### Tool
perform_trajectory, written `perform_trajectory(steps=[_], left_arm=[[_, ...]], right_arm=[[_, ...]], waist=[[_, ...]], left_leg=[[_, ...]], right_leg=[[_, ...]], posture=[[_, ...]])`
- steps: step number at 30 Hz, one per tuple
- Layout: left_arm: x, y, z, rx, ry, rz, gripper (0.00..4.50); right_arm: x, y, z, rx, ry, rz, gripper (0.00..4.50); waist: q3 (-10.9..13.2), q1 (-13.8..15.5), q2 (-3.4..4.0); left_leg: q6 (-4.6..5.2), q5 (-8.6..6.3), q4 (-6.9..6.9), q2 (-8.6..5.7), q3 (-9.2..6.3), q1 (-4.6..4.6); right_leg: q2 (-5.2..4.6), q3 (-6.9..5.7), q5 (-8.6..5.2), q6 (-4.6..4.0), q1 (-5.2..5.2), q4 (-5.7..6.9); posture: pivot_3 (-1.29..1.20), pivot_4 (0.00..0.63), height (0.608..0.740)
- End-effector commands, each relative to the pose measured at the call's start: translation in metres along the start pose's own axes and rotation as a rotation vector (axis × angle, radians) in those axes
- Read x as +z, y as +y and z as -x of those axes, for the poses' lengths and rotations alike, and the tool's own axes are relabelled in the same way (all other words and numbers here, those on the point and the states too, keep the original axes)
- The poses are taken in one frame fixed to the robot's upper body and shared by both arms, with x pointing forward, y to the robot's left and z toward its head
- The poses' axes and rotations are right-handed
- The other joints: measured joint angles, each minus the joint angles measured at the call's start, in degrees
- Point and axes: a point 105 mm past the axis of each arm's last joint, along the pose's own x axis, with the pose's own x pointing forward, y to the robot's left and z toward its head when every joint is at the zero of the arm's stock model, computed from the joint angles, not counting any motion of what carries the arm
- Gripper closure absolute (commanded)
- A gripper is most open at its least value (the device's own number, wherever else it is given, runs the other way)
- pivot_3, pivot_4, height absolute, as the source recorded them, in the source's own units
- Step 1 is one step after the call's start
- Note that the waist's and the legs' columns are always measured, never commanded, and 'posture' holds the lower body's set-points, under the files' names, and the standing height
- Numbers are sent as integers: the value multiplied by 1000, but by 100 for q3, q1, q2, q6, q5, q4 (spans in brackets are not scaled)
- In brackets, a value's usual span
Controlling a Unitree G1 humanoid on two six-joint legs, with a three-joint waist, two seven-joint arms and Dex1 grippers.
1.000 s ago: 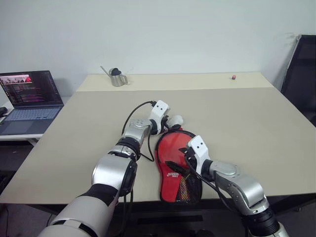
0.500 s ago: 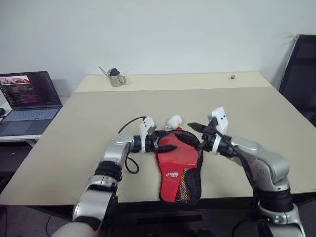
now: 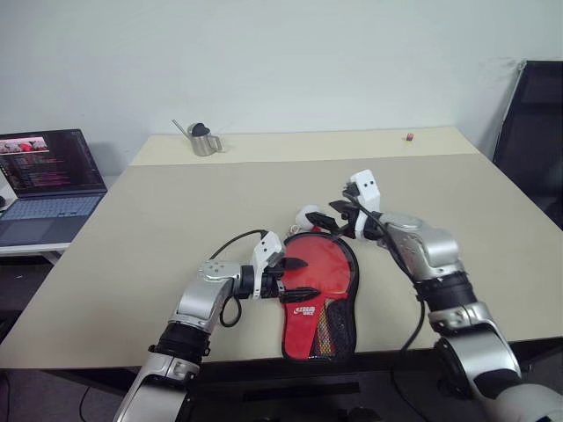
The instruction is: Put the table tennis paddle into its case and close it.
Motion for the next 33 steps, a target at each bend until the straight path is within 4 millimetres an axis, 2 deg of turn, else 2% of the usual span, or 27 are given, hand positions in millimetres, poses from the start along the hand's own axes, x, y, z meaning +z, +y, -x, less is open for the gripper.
perform_trajectory(steps=[1,6,10,16,21,24,33], left_arm=[[11,-4,0,-5,-29,-32,8],[12,-6,1,-3,-27,-33,8],[11,-9,3,5,-21,-32,8],[7,-12,11,46,-4,-30,8],[6,-17,13,70,-1,-23,8],[5,-20,16,80,3,-17,0],[1,-23,22,104,18,-4,0]], right_arm=[[12,-16,-17,-98,-21,30,0],[8,-29,-33,-211,-4,35,0],[2,-25,-41,-242,1,48,0],[-18,2,-60,-231,41,27,0],[-25,20,-71,-229,59,78,0],[-26,24,-73,-250,62,114,584],[-25,24,-75,-301,65,154,3821]], waist=[[0,-10,0],[1,-17,1],[1,-33,2],[1,-125,4],[1,-167,5],[1,-167,6],[2,-168,7]], left_leg=[[-1,0,-1,-1,2,1],[-17,9,-5,0,8,-3],[-18,9,-7,1,17,-3],[-18,9,-9,4,30,0],[-17,9,-8,5,33,1],[-17,8,-8,5,33,1],[-16,7,-9,4,37,1]], right_leg=[[0,2,0,0,-1,-1],[0,11,0,-1,-10,-1],[0,23,0,-1,-15,-2],[3,54,0,0,-33,13],[4,62,1,1,-37,17],[5,64,1,1,-38,18],[8,68,1,1,-42,19]], posture=[[0,150,740],[0,150,740],[0,150,740],[0,150,740],[0,150,740],[0,150,740],[0,150,740]])
